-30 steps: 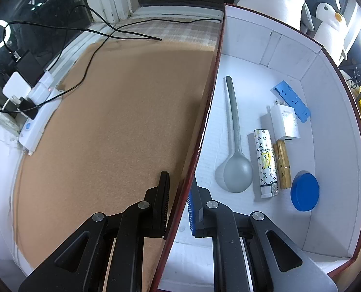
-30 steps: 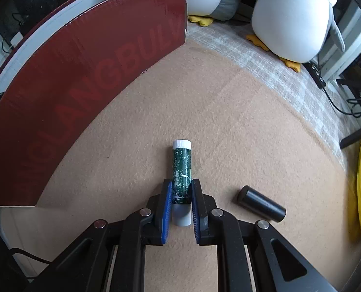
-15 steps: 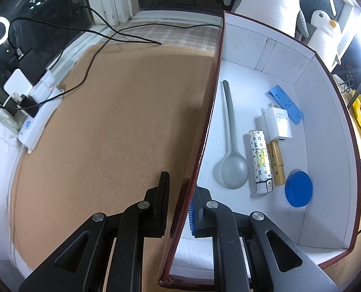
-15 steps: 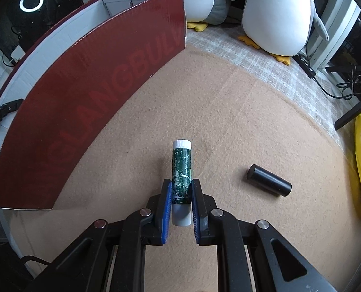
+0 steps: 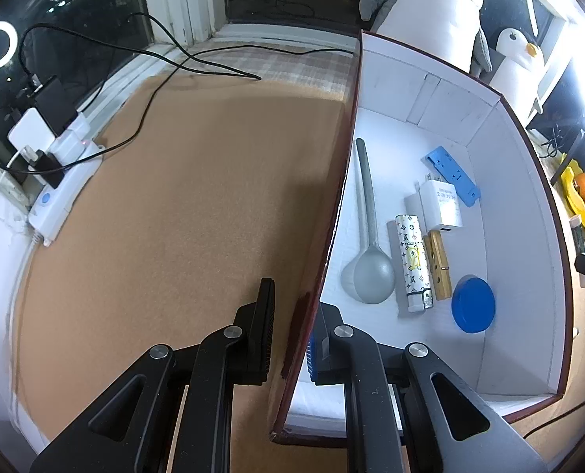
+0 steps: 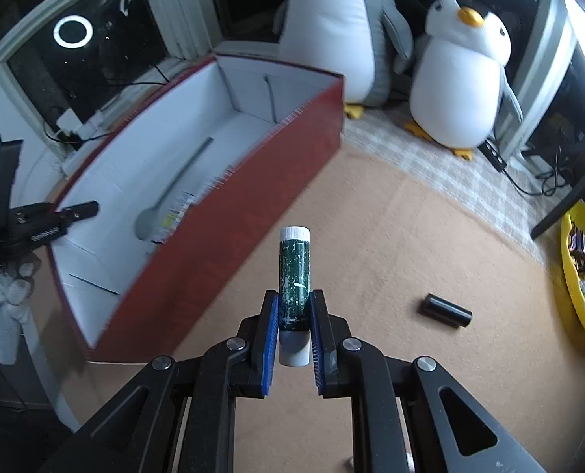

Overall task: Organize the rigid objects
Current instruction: 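Lift the green glue stick and carry it over the box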

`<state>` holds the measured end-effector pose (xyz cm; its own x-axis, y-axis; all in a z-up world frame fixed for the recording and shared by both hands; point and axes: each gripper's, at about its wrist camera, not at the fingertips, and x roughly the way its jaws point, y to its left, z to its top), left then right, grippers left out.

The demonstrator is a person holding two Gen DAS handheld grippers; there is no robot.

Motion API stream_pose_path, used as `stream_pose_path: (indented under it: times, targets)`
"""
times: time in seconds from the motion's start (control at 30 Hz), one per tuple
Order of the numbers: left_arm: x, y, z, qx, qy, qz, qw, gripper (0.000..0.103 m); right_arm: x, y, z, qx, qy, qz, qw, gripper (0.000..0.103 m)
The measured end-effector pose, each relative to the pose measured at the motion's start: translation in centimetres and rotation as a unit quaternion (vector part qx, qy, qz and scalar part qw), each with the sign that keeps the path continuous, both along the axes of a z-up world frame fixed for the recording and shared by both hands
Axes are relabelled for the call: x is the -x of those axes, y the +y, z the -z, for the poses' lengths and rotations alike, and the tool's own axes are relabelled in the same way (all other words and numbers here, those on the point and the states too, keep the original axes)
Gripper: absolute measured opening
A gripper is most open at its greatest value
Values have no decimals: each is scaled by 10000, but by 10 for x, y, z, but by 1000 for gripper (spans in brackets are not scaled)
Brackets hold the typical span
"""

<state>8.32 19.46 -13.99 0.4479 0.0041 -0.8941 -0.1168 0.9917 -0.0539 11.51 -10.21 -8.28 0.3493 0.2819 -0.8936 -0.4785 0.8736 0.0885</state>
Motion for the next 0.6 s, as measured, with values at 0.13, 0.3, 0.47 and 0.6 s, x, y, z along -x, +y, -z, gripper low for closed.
stream_pose_path:
  times: [0.13, 0.3, 0.47, 0.6]
  targets:
    - [2, 2, -2, 47, -38, 5, 10000, 12, 7, 23, -11, -145, -24, -177, 9997, 14]
    - [4, 4, -3, 125, -82, -1, 9999, 12, 16, 47, -18, -307, -68, -333, 9990, 14]
    - [6, 6, -3, 228, -142, -17, 9996, 12, 24, 75, -16, -410, -48, -478, 9980, 14]
    - [7, 6, -3, 260, -164, -17, 9995, 12, 28, 96, -10, -369, 11, -610, 9975, 14]
